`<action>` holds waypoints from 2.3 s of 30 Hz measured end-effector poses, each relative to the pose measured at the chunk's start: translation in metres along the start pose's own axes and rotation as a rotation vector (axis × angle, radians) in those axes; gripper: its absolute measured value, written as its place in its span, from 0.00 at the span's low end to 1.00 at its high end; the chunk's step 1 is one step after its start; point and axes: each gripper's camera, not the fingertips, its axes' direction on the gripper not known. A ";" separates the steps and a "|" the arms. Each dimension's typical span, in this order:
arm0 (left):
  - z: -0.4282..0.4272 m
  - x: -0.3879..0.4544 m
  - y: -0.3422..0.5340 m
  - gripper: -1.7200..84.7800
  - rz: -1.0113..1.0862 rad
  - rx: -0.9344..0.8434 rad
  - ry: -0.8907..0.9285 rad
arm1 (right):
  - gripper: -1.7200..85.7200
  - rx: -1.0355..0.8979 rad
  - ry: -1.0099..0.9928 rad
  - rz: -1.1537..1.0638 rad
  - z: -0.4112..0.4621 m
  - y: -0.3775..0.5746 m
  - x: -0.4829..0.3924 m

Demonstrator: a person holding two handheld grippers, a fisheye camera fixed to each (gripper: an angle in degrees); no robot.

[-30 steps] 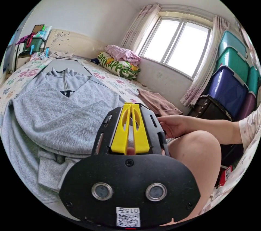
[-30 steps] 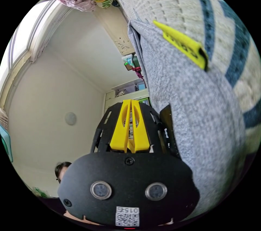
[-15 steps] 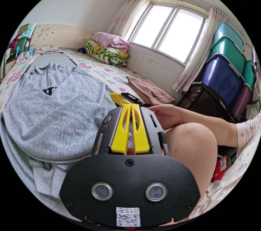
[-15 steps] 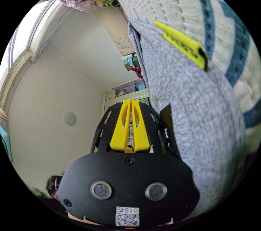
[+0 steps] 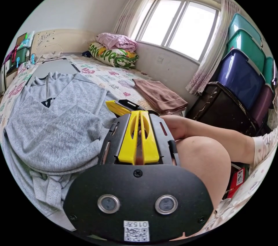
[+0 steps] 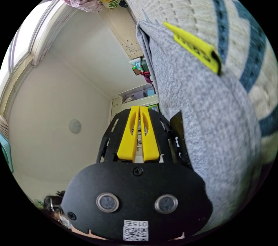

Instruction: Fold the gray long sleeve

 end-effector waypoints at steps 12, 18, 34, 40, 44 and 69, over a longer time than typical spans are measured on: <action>0.063 0.009 0.022 0.02 0.162 -0.073 -0.188 | 0.01 -0.002 -0.003 -0.004 0.028 0.051 0.012; 0.088 -0.017 0.036 0.02 0.039 -0.001 -0.189 | 0.01 -0.002 -0.004 -0.002 0.038 0.067 0.018; 0.112 -0.033 0.064 0.01 0.148 0.001 -0.199 | 0.01 -0.014 -0.008 -0.012 0.045 0.082 0.026; 0.103 -0.051 0.068 0.01 0.109 0.012 -0.130 | 0.01 -0.014 -0.008 -0.009 0.041 0.077 0.024; 0.095 -0.058 0.072 0.01 0.090 0.021 -0.118 | 0.01 -0.014 -0.005 -0.012 0.037 0.072 0.021; 0.050 -0.044 0.061 0.01 0.093 0.008 -0.122 | 0.01 -0.015 0.002 -0.016 -0.027 -0.017 -0.010</action>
